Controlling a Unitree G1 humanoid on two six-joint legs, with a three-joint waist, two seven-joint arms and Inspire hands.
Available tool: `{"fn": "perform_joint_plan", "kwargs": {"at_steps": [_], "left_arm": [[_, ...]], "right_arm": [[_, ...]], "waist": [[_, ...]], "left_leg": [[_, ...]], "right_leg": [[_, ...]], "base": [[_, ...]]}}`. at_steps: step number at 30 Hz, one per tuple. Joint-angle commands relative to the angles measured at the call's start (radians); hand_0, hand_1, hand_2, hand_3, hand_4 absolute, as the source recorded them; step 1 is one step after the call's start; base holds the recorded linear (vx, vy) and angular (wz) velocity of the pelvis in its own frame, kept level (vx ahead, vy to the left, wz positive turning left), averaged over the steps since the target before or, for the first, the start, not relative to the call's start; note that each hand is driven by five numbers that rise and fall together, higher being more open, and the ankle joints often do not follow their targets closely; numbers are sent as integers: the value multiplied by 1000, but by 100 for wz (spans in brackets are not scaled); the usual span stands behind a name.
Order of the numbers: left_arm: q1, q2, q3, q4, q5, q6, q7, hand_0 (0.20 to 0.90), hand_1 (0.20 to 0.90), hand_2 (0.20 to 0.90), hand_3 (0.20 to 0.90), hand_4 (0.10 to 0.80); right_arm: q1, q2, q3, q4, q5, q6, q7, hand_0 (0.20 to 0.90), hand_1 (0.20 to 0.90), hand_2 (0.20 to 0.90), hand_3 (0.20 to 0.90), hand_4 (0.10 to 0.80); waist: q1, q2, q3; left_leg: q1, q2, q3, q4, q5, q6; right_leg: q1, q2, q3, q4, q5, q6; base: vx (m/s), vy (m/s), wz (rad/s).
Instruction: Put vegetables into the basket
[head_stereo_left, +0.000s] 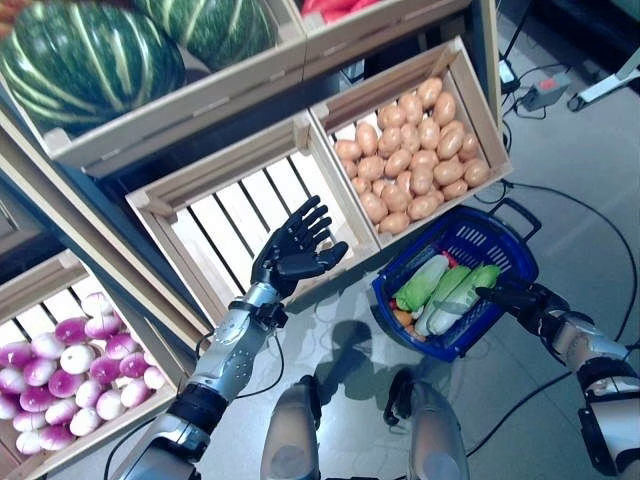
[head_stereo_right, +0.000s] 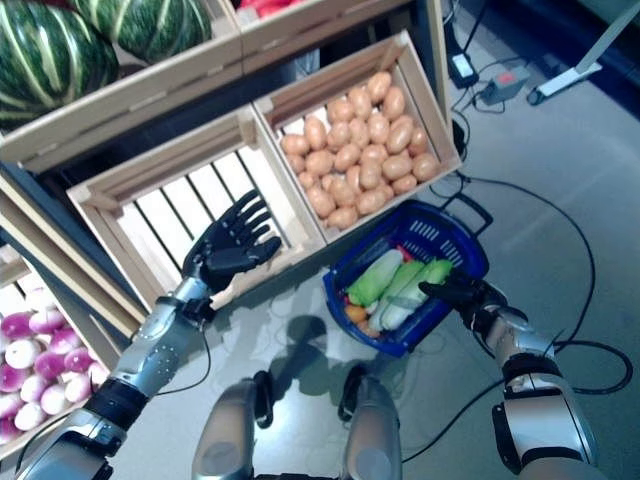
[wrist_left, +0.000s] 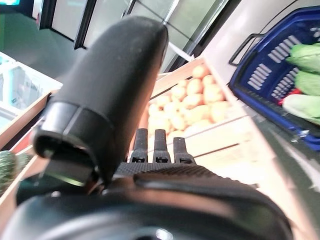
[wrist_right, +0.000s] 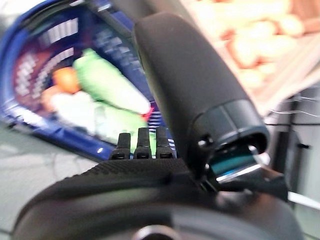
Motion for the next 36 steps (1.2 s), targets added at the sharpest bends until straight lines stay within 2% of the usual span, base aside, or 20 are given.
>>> {"fn": "perform_joint_plan", "kwargs": {"at_steps": [1, 5, 9, 13, 14, 16, 18, 19, 21, 23, 24, 25, 28, 32, 34, 36], "left_arm": [[51, 2, 21, -97, 50, -26, -45, 900, 900, 900, 900, 800], [130, -23, 47, -77, 112, -1, -22, 900, 900, 900, 900, 800], [232, -61, 66, -7, 200, -40, -29, 900, 900, 900, 900, 800], [270, -104, 52, 107, 259, -63, -43, 900, 900, 900, 900, 800], [272, -116, 53, 151, 264, -77, -52, 900, 900, 900, 900, 800], [279, -139, 52, 216, 253, -90, -71, 900, 900, 900, 900, 800], [293, -188, 56, 308, 243, -75, -93, 900, 900, 900, 900, 800], [293, -188, 56, 309, 243, -76, -93, 900, 900, 900, 900, 800], [299, -240, 53, 426, 263, -62, -79, 900, 900, 900, 900, 800], [298, -267, 62, 502, 256, -43, -65, 900, 900, 900, 900, 800], [297, -277, 69, 544, 240, -22, -53, 900, 900, 900, 900, 800], [297, -293, 74, 585, 209, -4, -45, 900, 900, 900, 900, 800], [281, -323, 85, 748, 178, 31, -35, 900, 900, 900, 900, 800], [269, -327, 70, 897, 324, 65, -35, 900, 900, 900, 900, 800], [267, -326, 67, 923, 357, 66, -34, 900, 900, 900, 900, 800], [267, -331, 65, 935, 373, 47, -43, 900, 900, 900, 900, 800]], "right_arm": [[43, 21, -58, -44, 102, -139, -10, 900, 900, 900, 900, 800], [166, 107, -63, -185, 12, -219, -110, 900, 900, 900, 900, 800], [393, 266, 14, -393, -92, -256, -158, 900, 900, 900, 900, 800], [466, 396, 97, -379, -98, -188, -151, 900, 900, 900, 900, 800], [468, 417, 116, -360, -101, -188, -145, 900, 900, 900, 900, 800], [470, 444, 150, -331, -101, -182, -137, 900, 900, 900, 900, 800], [481, 487, 191, -312, -82, -175, -135, 900, 900, 900, 900, 800], [481, 487, 191, -312, -82, -175, -135, 900, 900, 900, 900, 800], [528, 541, 247, -322, -63, -164, -57, 900, 900, 900, 900, 800], [557, 555, 271, -324, -35, -116, -7, 900, 900, 900, 900, 800], [555, 559, 265, -311, 6, -134, -25, 900, 900, 900, 900, 800], [548, 558, 262, -294, -31, -152, -48, 900, 900, 900, 900, 800], [512, 552, 254, -160, -13, -146, 5, 900, 900, 900, 900, 800], [482, 564, 219, 16, 50, -118, 0, 900, 900, 900, 900, 800], [489, 578, 166, 75, 126, -70, 4, 900, 900, 900, 900, 800], [491, 585, 143, 102, 120, -85, 14, 900, 900, 900, 900, 800]], "waist": [[12, -62, -204], [-2, -66, -264], [-36, -60, -312], [-50, -50, -336], [-49, -51, -340], [-49, -42, -349], [-54, -34, -353], [-54, -34, -353], [-77, -24, -351], [-89, -20, -348], [-92, -19, -347], [-93, -21, -346], [-90, -27, -351], [-84, -24, -361], [-85, -17, -363], [-87, -10, -365]], "left_leg": [[73, -45, 20, -129, 31, 40], [167, -64, 46, -284, 87, 39], [255, -85, 62, -453, 159, 38], [287, -87, 67, -510, 177, 32], [277, -88, 76, -510, 193, 35], [287, -88, 74, -510, 178, 29], [292, -92, 81, -510, 178, 31], [292, -92, 81, -510, 178, 31], [301, -93, 93, -510, 181, 34], [304, -98, 93, -510, 180, 38], [307, -99, 94, -510, 182, 36], [310, -98, 94, -510, 183, 35], [312, -98, 95, -510, 184, 33], [319, -99, 94, -510, 181, 35], [328, -100, 95, -510, 176, 35], [332, -102, 93, -510, 172, 37]], "right_leg": [[165, 28, 20, -246, 105, 8], [246, 55, 31, -364, 151, 14], [298, 78, 68, -466, 200, 24], [334, 97, 86, -552, 236, 20], [320, 99, 86, -552, 245, 10], [324, 104, 92, -552, 232, 16], [330, 109, 99, -552, 229, 9], [330, 109, 99, -552, 229, 9], [336, 114, 110, -552, 226, 2], [340, 117, 118, -552, 221, -1], [344, 118, 117, -552, 219, 0], [347, 118, 116, -552, 217, 0], [351, 116, 105, -552, 211, -1], [362, 117, 98, -552, 204, -1], [371, 117, 96, -552, 201, -1], [376, 116, 95, -552, 200, 1]], "base": [[171, 29, -5], [128, 53, -3], [96, 56, -7], [22, 26, -1], [-38, 19, -3], [41, 52, -15], [49, 65, -16], [37, 64, -10], [41, 77, -5], [17, 54, -7], [5, 34, -9], [0, 15, -5], [0, -3, -3], [25, 5, 4], [49, 16, 2], [31, 15, 6]]}}
